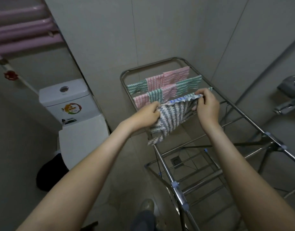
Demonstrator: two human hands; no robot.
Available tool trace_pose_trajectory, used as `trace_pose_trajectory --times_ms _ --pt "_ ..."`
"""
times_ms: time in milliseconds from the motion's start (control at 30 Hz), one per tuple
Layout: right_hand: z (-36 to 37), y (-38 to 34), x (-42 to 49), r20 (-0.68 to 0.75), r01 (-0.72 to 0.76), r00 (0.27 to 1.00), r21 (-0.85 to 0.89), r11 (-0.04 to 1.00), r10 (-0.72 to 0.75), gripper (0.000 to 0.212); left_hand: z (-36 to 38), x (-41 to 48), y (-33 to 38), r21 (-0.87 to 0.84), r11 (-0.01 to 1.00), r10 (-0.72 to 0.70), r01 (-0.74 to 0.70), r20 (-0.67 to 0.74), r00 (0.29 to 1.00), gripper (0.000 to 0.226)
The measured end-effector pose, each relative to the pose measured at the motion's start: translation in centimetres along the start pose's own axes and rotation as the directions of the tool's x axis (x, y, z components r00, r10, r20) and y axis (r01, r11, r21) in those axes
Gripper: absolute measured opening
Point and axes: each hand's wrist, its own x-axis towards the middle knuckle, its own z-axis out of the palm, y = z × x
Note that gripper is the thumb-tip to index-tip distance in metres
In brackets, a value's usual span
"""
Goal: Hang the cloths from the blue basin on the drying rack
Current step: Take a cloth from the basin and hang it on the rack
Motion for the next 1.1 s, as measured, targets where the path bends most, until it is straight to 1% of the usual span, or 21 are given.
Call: trace_pose_trajectory --times_ms 67,133,200,267,333,367,467,533,600,667,733,833,900,1000,1100 --pt "0.1 0.6 0.3 -0.010 -0.042 0.999 -0.021 0.999 0.041 0.025 0.4 1.2 -0.4 -0.020 1.000 0.008 -0.008 0.028 1.000 0.017" --pt "0.1 1.4 0.8 -0.035 -0.048 0.998 -0.063 0.997 0.046 0.022 0.8 2.5 -0.6 -0.032 0.999 0.009 -0.007 0.063 0.998 0.022" --pt "0.0 1.9 1.5 -0.060 -0.062 0.997 -0.087 0.994 0.057 0.020 0.9 3.7 -0.7 -0.051 0.999 0.005 0.001 0.105 0.994 0.020" --pt "0.1 2.1 2.0 -0.064 -0.084 0.995 -0.118 0.989 0.077 0.019 1.0 4.8 -0.6 -0.063 0.998 -0.001 0.010 0.140 0.990 0.011" --pt "0.3 2.6 2.1 -0.024 -0.090 0.996 -0.176 0.980 0.087 0.020 1.1 5.6 -0.6 -0.041 0.999 -0.015 0.021 0.145 0.989 0.029" --pt "0.5 2.9 2.1 0.011 -0.091 0.995 -0.207 0.974 0.095 0.020 1.2 5.8 -0.7 -0.014 1.000 -0.026 0.028 0.140 0.990 0.029" --pt "0.8 3.5 1.9 0.121 -0.125 0.978 -0.297 0.947 0.167 0.021 1.1 6.5 -1.2 0.088 0.994 -0.069 0.059 0.121 0.990 0.015" --pt "0.9 3.7 1.7 0.177 -0.154 0.959 -0.330 0.931 0.221 0.021 1.1 6.9 -1.7 0.154 0.985 -0.095 0.075 0.129 0.987 0.018" --pt "1.0 3.8 1.7 0.201 -0.181 0.944 -0.351 0.919 0.262 0.020 1.2 7.3 -2.3 0.194 0.978 -0.103 0.073 0.154 0.983 0.015" --pt "1.1 3.6 1.8 0.195 -0.189 0.942 -0.367 0.911 0.274 0.018 1.3 7.5 -2.7 0.205 0.976 -0.107 0.068 0.183 0.977 0.014" --pt "1.2 3.1 2.0 0.178 -0.174 0.949 -0.395 0.902 0.261 0.019 1.6 7.7 -3.3 0.184 0.981 -0.105 0.062 0.233 0.967 0.022" --pt "1.0 2.2 2.2 0.129 -0.149 0.967 -0.408 0.901 0.218 0.020 1.8 7.5 -3.5 0.120 0.992 -0.072 0.035 0.322 0.944 0.041" --pt "0.8 1.8 2.2 0.116 -0.115 0.977 -0.418 0.901 0.178 0.019 1.8 7.4 -3.4 0.111 0.994 -0.025 -0.015 0.354 0.935 0.046" --pt "0.7 1.9 2.1 0.131 -0.082 0.979 -0.435 0.897 0.153 0.015 1.8 7.7 -3.4 0.115 0.987 0.065 -0.107 0.323 0.944 0.044" --pt "0.9 2.8 2.0 0.180 -0.104 0.962 -0.452 0.886 0.205 0.012 1.7 7.9 -3.3 0.144 0.980 0.100 -0.140 0.254 0.962 0.035"
